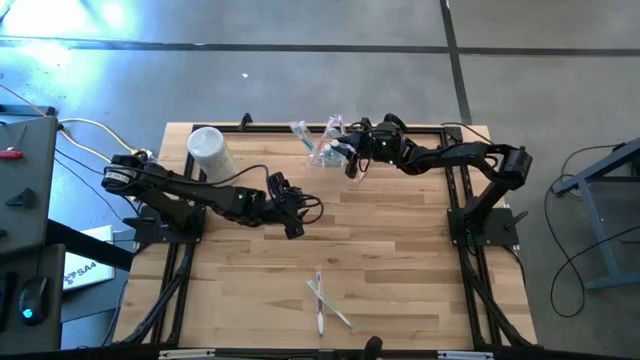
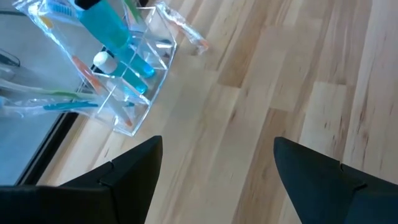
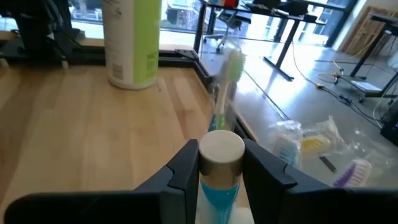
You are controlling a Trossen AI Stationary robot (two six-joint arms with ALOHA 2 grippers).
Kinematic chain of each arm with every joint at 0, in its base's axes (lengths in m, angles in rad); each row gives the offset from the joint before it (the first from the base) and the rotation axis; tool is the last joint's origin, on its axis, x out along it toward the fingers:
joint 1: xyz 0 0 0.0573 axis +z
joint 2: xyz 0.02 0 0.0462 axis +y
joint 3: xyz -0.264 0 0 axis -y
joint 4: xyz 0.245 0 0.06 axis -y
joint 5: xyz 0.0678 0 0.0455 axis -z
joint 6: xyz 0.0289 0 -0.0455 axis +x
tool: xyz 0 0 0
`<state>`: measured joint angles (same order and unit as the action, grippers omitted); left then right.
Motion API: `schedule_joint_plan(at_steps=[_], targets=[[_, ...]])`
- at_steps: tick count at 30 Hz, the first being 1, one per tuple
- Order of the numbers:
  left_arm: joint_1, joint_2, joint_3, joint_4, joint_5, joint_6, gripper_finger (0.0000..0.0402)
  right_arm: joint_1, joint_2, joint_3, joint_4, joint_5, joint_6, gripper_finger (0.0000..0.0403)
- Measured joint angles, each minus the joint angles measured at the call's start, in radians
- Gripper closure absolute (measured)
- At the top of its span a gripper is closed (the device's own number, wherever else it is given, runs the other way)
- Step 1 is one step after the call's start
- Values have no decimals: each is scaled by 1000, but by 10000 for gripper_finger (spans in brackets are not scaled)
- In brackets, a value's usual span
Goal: Pick & Place toothbrushing station
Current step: Put the mouthwash into the transparent organizer
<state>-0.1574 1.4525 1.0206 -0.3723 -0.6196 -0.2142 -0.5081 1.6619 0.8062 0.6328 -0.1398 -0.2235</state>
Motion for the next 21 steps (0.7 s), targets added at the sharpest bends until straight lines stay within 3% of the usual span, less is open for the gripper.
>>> schedule_joint_plan(at_steps=[10, 21], targets=[[0, 0, 0, 6, 3, -3, 98, -18, 5, 0, -45, 3, -9, 315], [0, 1, 0, 6, 3, -4, 98, -21, 94, -2, 28, 6, 31, 315]])
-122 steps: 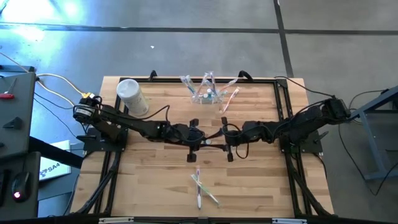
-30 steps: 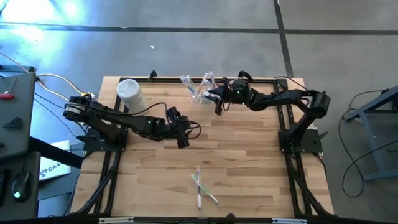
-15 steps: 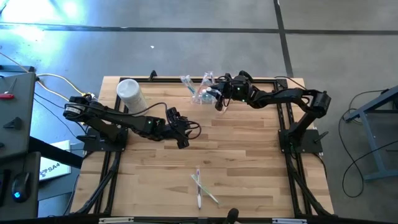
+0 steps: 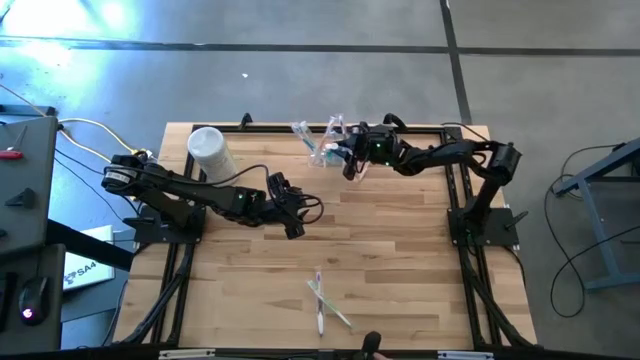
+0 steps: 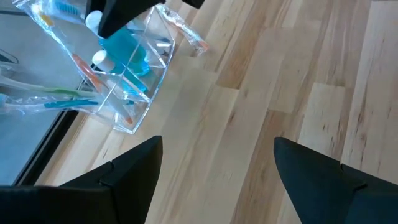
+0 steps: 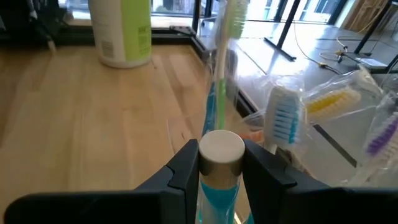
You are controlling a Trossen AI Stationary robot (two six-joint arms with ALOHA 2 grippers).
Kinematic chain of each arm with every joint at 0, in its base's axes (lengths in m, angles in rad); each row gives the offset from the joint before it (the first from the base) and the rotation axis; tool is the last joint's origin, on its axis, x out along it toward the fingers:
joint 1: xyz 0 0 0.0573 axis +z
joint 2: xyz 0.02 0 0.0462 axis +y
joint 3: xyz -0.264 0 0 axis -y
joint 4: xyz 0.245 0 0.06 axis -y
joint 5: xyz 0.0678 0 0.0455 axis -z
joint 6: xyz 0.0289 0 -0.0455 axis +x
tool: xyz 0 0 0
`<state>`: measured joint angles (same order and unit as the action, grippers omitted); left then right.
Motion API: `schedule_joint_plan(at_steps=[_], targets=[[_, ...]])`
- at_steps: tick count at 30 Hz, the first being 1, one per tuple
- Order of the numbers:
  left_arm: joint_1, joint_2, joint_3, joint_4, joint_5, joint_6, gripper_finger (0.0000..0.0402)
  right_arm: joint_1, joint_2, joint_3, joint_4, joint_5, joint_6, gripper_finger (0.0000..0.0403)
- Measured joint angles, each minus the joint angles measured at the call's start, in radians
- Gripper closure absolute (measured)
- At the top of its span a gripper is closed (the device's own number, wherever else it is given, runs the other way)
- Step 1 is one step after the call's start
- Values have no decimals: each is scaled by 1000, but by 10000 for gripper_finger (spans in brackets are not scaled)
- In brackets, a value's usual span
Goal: Pick & Place toothbrushing station
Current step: Put the mouthwash into the transparent organizer, then put the orange toothbrush into the transparent organizer
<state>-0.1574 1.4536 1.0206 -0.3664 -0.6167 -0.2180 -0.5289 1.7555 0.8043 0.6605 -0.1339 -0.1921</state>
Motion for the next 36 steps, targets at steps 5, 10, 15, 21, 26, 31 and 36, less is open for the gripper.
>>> schedule_joint_plan(at_steps=[5, 10, 15, 21, 26, 31, 36], targets=[[0, 0, 0, -2, 0, 0, 98, 0, 1, 0, 7, 24, 21, 315], [0, 0, 0, -3, 0, 0, 98, -1, 1, 0, 1, 94, 66, 287], [0, 0, 0, -3, 11, -1, 98, -2, 1, 1, -6, 111, 94, 170], [0, 0, 0, -3, 13, -5, 98, 25, -14, 1, -6, 150, 82, 101], [0, 0, 0, -3, 16, -5, 98, 84, -98, 1, -37, 193, 32, 95], [0, 0, 0, -9, 73, -14, 98, 176, -237, 2, -179, 259, 4, 108], [0, 0, 0, -56, 115, -43, 98, 242, -406, 2, -503, 263, 103, 123]])
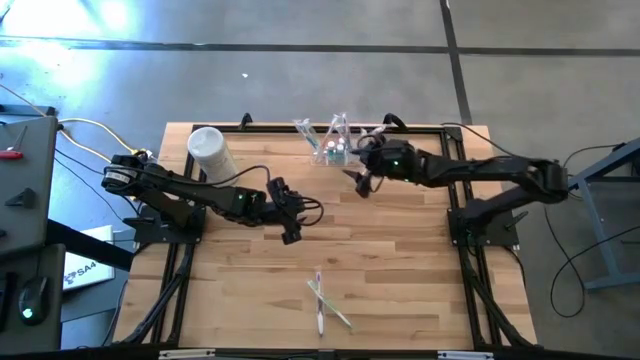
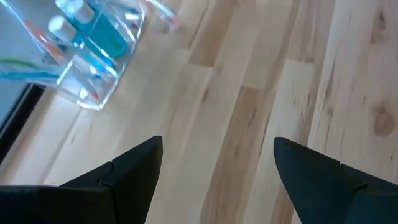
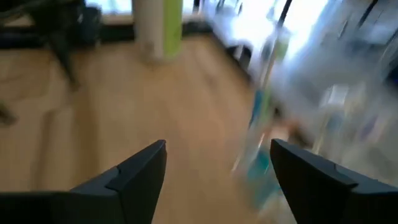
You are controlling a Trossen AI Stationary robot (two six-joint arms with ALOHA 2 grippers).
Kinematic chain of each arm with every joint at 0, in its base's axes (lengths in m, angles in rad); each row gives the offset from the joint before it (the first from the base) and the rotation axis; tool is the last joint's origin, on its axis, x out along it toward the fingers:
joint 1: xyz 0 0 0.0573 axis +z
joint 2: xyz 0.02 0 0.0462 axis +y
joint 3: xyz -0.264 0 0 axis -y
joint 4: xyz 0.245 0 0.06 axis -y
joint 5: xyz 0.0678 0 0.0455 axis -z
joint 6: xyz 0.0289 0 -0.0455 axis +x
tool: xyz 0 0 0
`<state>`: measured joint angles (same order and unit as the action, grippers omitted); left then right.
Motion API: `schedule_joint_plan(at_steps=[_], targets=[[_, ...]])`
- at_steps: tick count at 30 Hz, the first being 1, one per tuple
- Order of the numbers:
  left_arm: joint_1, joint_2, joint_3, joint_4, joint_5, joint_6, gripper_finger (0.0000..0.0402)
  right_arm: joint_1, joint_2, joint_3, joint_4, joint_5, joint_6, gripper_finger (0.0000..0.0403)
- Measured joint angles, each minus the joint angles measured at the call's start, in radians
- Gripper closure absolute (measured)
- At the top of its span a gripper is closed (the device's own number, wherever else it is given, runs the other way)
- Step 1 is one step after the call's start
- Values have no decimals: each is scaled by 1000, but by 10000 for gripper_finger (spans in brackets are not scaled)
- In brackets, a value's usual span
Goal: Pick & Place toothbrushing station
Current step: Put the orange toothbrush into the transparent organizer
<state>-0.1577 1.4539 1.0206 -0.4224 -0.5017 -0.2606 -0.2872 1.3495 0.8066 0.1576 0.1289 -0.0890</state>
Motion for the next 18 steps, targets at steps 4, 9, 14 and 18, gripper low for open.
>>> schedule_joint_plan(at_steps=[4, 9, 14, 18], targets=[[0, 0, 0, -23, 5, -7, 98, 20, -99, 0, -282, -28, 213, 131], [0, 0, 0, -23, 17, -7, 98, -6, -140, 0, -471, -26, 465, 138], [0, 0, 0, -22, 17, -7, 98, -77, -96, 0, -537, -27, 633, 143], [0, 0, 0, -21, 17, -7, 98, -145, -31, -1, -544, -28, 705, 144]])
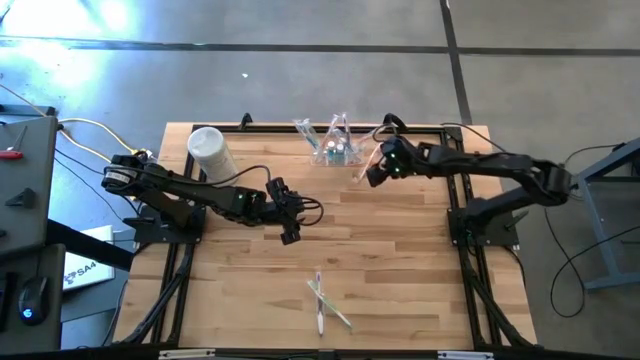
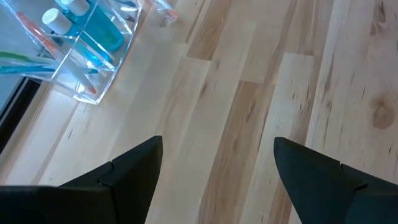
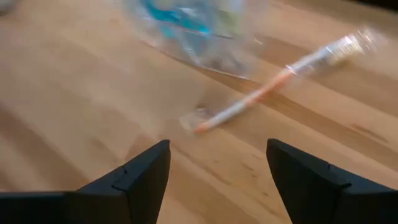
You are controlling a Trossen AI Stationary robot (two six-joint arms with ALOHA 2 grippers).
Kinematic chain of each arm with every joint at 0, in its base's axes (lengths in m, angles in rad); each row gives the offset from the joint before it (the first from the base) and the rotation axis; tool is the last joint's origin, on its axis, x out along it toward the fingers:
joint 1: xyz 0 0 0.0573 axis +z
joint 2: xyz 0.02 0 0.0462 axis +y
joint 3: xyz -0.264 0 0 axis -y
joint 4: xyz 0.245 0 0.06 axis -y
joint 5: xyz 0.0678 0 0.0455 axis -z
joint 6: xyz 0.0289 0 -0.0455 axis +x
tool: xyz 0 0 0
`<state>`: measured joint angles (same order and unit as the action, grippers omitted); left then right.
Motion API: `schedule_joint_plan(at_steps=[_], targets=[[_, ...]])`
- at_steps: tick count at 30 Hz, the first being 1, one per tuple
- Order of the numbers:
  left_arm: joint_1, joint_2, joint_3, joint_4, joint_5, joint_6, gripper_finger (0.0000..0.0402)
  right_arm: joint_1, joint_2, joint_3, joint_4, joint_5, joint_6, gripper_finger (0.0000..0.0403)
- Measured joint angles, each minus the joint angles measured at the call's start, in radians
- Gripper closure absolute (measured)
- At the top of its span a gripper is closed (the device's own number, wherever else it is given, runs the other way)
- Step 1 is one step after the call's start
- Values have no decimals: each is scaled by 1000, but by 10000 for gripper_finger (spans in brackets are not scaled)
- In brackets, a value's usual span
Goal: Pick & Place toothbrushing station
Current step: Put the orange toothbrush into the transparent organizer
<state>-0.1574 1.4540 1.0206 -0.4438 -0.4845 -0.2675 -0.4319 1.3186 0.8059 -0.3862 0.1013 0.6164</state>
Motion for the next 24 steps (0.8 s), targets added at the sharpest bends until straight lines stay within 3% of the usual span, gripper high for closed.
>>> schedule_joint_plan(at_steps=[16, 24], targets=[[0, 0, 0, -1, 33, 26, 98, -130, 307, 0, 154, -28, 125, 144], [0, 0, 0, -1, 35, 27, 98, -187, 357, -1, 227, -14, 148, 144]])
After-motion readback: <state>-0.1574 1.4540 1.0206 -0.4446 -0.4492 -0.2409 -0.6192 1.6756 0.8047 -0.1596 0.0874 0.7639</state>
